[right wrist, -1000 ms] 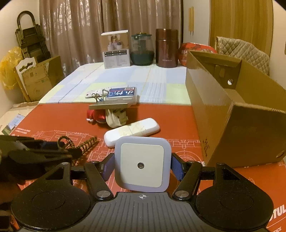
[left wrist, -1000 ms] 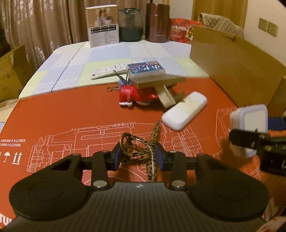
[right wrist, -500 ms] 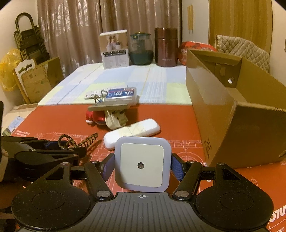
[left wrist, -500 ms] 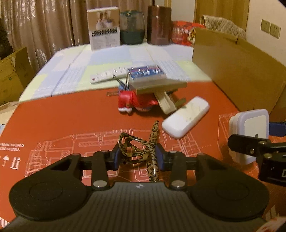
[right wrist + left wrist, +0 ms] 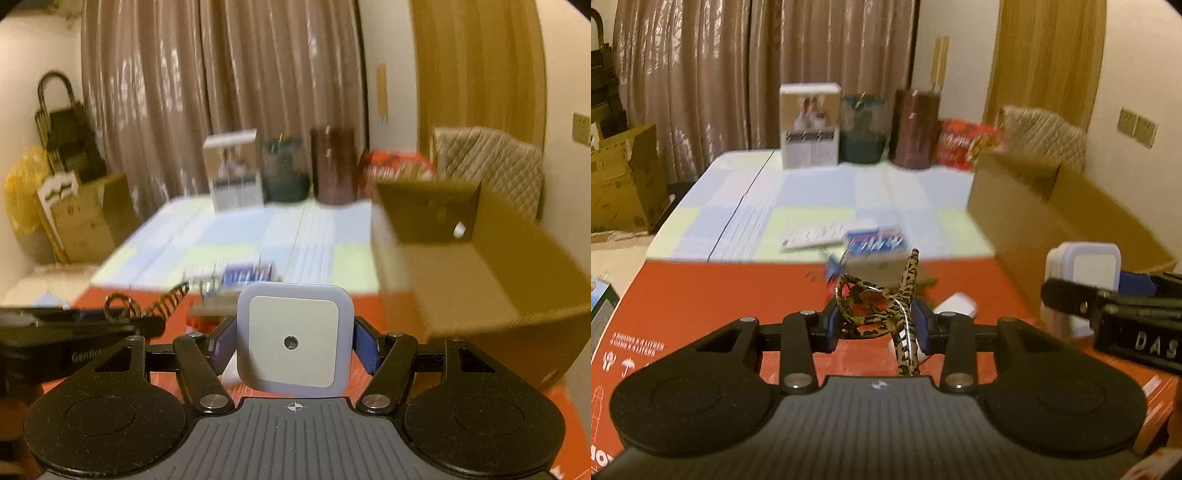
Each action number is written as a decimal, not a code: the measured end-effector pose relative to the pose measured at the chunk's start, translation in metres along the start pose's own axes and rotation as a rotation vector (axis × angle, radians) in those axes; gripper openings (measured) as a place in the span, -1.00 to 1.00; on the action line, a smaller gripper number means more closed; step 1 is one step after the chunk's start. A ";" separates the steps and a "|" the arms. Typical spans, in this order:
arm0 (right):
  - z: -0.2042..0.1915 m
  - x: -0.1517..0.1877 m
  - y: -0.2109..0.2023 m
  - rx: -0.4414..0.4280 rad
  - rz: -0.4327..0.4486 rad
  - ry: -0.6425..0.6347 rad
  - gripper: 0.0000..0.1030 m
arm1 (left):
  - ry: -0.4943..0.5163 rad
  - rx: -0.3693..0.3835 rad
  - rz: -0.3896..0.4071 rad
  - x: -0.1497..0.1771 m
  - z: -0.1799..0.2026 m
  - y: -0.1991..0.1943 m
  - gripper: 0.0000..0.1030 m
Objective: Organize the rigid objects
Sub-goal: 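Carry both items to the cardboard box and release them inside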
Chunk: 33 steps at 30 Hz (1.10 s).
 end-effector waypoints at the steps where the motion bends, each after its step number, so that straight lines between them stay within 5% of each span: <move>1: 0.007 -0.009 -0.006 0.008 0.018 0.001 0.21 | 0.001 0.014 0.011 -0.006 0.008 -0.004 -0.35; 8: 0.086 -0.054 -0.031 0.092 0.064 0.029 0.21 | 0.025 0.150 0.043 -0.041 0.079 -0.008 -0.35; 17: 0.185 -0.042 -0.024 0.187 -0.064 0.066 0.21 | 0.103 0.306 -0.011 -0.054 0.179 0.029 -0.35; 33: 0.223 -0.010 0.009 0.156 -0.136 0.099 0.21 | 0.200 0.326 -0.113 -0.032 0.219 0.083 -0.34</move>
Point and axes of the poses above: each gripper's, at about its wrist camera, not at the fingertips, and y roughly the way its jaws point, z to its right, x to its underside, the point moved 2 cm from there along y, roughly the way its jaws point, and after that the axes turned 9 degrees about -y, right-handed, at the moved point
